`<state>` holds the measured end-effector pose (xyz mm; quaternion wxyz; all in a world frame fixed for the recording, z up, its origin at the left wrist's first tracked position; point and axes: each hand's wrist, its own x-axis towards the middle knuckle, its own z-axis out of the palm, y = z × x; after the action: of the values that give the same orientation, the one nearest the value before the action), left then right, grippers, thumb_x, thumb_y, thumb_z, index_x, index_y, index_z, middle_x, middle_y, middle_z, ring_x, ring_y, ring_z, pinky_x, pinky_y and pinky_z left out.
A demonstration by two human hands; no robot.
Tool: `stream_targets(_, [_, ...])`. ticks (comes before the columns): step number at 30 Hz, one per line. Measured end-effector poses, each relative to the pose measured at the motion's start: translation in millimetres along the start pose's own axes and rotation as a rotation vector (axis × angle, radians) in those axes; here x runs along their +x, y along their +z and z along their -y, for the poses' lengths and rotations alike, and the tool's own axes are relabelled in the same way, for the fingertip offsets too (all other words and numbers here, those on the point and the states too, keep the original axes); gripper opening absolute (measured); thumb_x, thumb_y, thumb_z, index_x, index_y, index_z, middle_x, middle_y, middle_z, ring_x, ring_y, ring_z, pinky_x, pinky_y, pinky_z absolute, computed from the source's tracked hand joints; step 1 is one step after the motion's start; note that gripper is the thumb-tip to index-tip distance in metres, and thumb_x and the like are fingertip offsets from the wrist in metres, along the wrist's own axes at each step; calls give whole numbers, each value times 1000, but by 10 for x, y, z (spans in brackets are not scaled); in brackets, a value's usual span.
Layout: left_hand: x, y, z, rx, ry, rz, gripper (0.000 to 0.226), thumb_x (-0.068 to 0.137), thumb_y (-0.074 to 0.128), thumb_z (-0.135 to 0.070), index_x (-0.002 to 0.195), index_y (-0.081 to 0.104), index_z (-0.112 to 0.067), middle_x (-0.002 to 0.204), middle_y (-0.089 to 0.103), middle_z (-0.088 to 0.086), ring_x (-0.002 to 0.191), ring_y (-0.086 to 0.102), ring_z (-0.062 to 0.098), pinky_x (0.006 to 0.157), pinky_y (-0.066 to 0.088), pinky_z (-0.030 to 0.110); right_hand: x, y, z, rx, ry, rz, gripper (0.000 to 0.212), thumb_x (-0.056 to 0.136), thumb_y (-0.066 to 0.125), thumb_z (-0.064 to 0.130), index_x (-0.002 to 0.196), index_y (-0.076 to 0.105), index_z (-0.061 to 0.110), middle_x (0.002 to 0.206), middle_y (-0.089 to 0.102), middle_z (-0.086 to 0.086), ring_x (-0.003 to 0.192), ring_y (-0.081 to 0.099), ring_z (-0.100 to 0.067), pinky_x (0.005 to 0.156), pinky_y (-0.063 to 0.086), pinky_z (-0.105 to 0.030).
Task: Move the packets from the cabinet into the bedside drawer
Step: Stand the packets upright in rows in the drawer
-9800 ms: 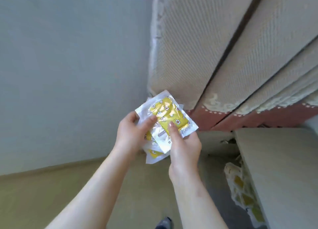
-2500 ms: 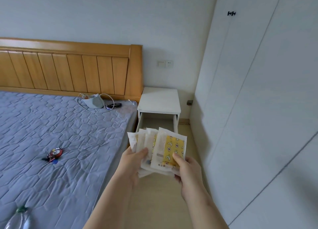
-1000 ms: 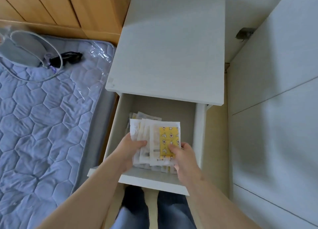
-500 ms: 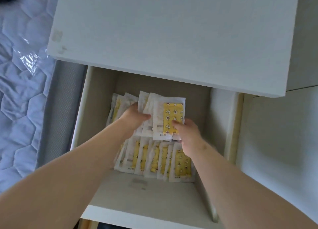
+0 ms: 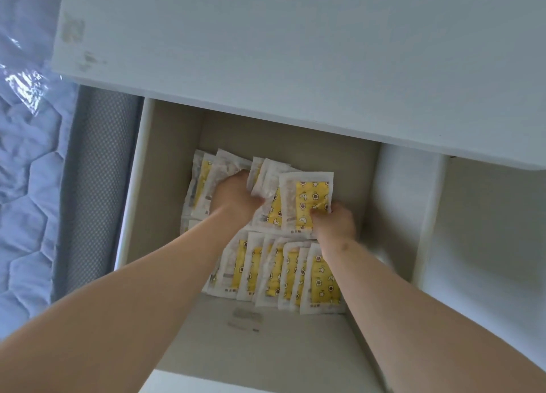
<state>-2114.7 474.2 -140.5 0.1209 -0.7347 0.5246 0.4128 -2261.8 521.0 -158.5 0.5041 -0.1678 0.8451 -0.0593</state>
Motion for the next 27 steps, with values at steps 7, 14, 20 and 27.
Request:
stream_targets(7, [-25,-37,53,371,75,-102,81,80,68,-44,142,23,-19,141,33,10,130,32,31,99,38,39,-105,-73,134,-457,-233,-166,72,80,68,40,138,29,21,140,31,-13,127,33,-33,99,37,-45])
stream_targets(14, [72,-42,93,527,389,-6,113,75,68,-53,148,-15,-30,157,-18,-3,143,-22,30,116,-2,48,-55,-31,175,-460,-332,-31,87,77,73,39,145,17,37,143,19,-5,127,33,-31,88,45,-40])
stream_targets(20, [96,161,96,578,398,-35,113,72,68,-56,149,-10,-29,154,4,2,143,-17,34,114,-5,54,-5,-75,98,-445,-362,-78,88,74,77,33,143,22,32,132,28,-11,111,48,-32,83,47,-36])
stream_targets(27, [163,133,99,554,435,-57,106,67,71,-58,148,9,-26,153,7,3,144,-15,33,115,-5,53,17,-68,29,-453,-318,-24,90,75,75,36,144,18,33,129,32,-11,105,55,-31,79,49,-33])
